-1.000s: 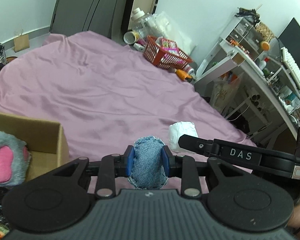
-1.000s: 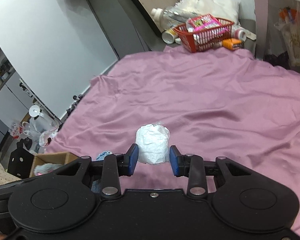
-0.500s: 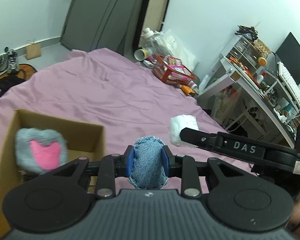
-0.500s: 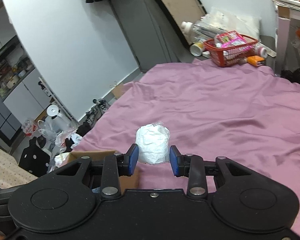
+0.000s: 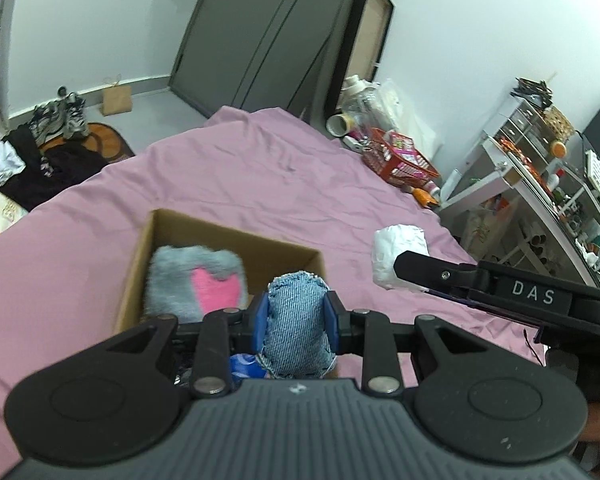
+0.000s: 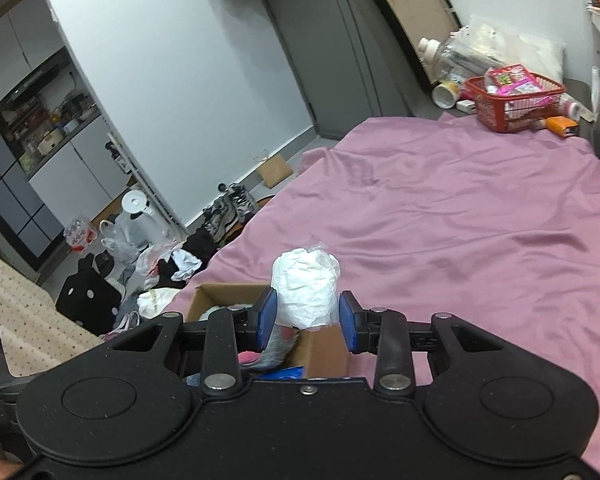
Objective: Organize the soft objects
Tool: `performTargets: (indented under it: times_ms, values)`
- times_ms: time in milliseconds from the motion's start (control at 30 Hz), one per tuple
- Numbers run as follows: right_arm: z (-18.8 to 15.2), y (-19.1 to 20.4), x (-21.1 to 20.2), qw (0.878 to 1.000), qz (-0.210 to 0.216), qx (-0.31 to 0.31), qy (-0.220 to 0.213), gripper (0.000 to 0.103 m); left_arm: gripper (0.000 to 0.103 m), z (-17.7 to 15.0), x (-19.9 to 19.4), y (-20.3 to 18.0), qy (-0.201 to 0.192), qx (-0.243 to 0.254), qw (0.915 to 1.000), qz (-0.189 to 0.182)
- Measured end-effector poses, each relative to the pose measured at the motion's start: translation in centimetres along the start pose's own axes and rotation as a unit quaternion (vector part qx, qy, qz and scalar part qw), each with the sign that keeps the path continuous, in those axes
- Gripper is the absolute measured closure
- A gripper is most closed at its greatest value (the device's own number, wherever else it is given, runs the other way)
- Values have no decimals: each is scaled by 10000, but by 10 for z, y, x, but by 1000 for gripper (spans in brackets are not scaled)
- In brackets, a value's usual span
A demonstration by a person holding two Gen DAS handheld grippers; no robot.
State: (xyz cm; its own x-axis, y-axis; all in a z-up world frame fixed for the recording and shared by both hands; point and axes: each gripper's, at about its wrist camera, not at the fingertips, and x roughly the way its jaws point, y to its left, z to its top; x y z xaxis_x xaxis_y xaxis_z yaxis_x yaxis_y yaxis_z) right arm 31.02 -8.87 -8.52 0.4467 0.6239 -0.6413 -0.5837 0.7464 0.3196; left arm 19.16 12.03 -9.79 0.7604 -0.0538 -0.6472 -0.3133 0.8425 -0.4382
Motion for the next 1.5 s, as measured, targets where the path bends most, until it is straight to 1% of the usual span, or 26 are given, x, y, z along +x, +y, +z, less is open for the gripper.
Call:
performTargets:
  times_ms: [200,267,300,333,567,633,767,867,900,967,1000,1033,1067,1133,1267,1367,1467,1500]
  values:
    - [-5,18,15,9998,141,-82,112,69,75,-2,-5,19,41,-46,9999,122]
    - [-7,22,20,9997,143,-102,164,66,75,-3,-6,24,50,-58,9999,146]
    - [-8,23,23,9996,137,-104,206,60,75,-4,-7,27,59,-67,9998,156]
    - [-8,24,25,9996,136,-101,239,57,75,-5,-8,29,72,-77,9998,164]
    - [-15,20,20,9996,30,-33,291,52,75,-6,-8,38,138,-153,9997,156]
    - [-17,20,15,9996,-6,-14,283,44,74,-7,-8,37,147,-132,9997,141]
    - [-21,15,5,9997,-78,53,218,38,74,-9,-6,32,230,-97,9996,99]
    - [-22,10,0,9997,-153,95,186,31,73,-11,-6,27,314,-55,9995,64]
    - [-23,9,-2,9997,-168,92,179,27,72,-12,-7,25,321,-57,9995,59]
    - [-25,6,-8,9997,-106,95,175,22,71,-14,-8,22,395,-74,9992,35]
    - [-26,5,-12,9998,-75,127,162,19,70,-14,-8,21,436,-99,9990,-4]
    - [-26,4,-15,9998,-69,149,150,15,66,-15,-9,21,452,-147,9989,-46]
    - [-27,3,-18,9998,-76,156,128,14,64,-15,-9,20,453,-185,9988,-59]
    - [-28,0,-25,9998,-118,160,71,10,54,-16,-12,18,447,-215,9988,5]
    - [-33,-8,-38,9994,-221,277,44,7,50,-15,-21,10,385,-136,9991,126]
    - [-36,-15,-50,9990,-289,351,4,5,45,-16,-28,5,381,-85,9990,225]
    - [-39,-20,-62,9986,-320,413,-37,5,36,-16,-36,-3,333,73,9989,334]
    - [-40,-21,-67,9986,-307,419,-71,5,31,-16,-38,-5,321,127,9988,353]
